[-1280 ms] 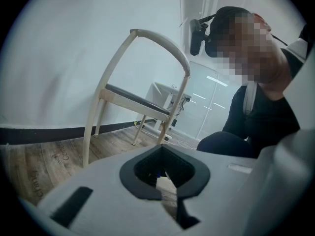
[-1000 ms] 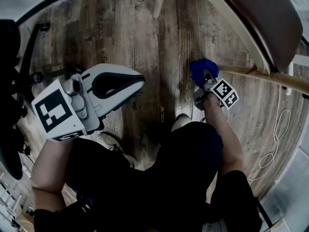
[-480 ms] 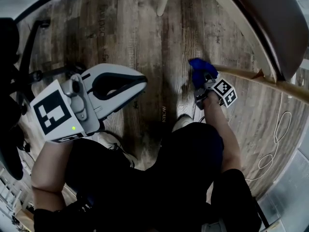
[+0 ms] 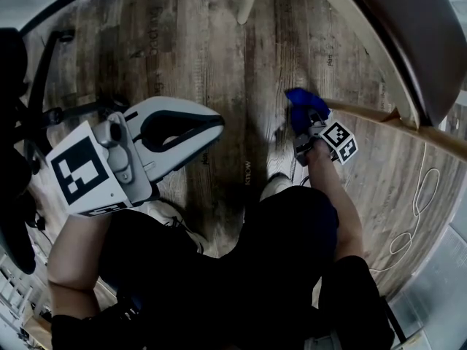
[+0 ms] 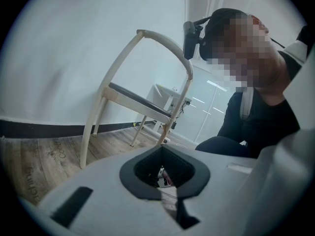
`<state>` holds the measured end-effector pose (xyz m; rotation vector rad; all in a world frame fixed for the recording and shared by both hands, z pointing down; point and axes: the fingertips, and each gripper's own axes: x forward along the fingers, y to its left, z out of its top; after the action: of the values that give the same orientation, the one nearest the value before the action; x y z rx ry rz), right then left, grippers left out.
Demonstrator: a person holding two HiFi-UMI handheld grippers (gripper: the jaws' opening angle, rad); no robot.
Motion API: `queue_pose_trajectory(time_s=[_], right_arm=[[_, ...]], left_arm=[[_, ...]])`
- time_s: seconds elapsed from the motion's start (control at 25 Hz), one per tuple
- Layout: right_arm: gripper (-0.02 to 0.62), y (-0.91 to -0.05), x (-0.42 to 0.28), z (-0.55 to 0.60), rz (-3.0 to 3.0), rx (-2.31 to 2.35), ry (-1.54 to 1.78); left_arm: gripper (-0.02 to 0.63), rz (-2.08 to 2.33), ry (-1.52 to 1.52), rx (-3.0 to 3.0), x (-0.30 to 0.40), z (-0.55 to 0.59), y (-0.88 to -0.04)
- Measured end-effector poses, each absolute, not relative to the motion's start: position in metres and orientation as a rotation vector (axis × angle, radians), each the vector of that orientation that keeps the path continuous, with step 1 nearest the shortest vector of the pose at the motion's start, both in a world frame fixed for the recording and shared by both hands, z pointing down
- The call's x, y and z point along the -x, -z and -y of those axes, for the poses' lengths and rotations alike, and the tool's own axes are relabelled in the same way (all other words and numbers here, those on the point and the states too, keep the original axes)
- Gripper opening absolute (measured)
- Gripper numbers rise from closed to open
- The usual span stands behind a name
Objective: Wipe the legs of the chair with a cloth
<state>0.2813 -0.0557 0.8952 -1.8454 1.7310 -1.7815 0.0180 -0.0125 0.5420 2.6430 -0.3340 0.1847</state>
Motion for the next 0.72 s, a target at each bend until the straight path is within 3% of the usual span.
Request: queue_pose_trajectory(time_s=[0.36,0.72], right_arm=[[0.075,-0.854,-0.279,0.060,-1.854,1.786,1.686],[0.075,-0.711,-0.274,0.067,-2.036,1.655,1.449]], left_arm=[[0.002,0.325,-0.124,-2.667,-0.020,0.015,-0.533],[0.002,0.290,-0.091,-2.686,-0.022,0.013,-0.526]])
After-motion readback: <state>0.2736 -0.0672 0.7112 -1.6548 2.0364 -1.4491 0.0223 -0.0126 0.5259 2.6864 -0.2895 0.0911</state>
